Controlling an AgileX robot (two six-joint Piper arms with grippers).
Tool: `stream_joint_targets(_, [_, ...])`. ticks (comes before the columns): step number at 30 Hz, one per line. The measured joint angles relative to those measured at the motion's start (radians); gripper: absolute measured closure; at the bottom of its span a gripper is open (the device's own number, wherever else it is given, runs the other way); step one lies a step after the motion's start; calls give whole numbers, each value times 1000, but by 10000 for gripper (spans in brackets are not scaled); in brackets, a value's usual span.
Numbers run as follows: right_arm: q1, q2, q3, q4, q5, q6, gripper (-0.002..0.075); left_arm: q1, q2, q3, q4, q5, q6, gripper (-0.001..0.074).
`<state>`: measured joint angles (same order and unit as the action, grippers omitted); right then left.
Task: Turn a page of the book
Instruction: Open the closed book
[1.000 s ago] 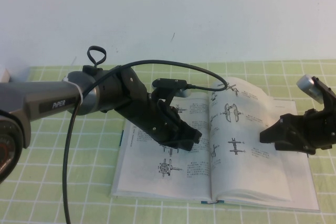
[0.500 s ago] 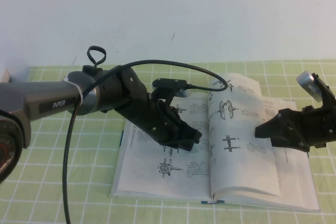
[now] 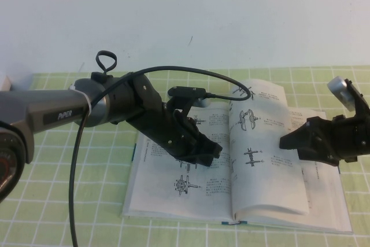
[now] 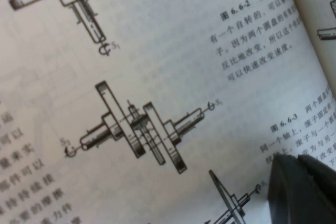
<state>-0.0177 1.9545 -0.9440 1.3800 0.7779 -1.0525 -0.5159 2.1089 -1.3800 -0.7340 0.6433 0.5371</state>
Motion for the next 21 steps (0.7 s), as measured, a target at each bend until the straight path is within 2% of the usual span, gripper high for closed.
stream_joint_targets(8, [0,45,0,9,65,0,318,0,-4,0,0,0,2,741])
stream_joint_targets(13, [0,94,0,75,134,-43,319,0,-36,8,14,-16,3,741])
stream_joint_targets(21, [0,105,0,142,184,-105,319,0,-117,32,173,-111,12,738])
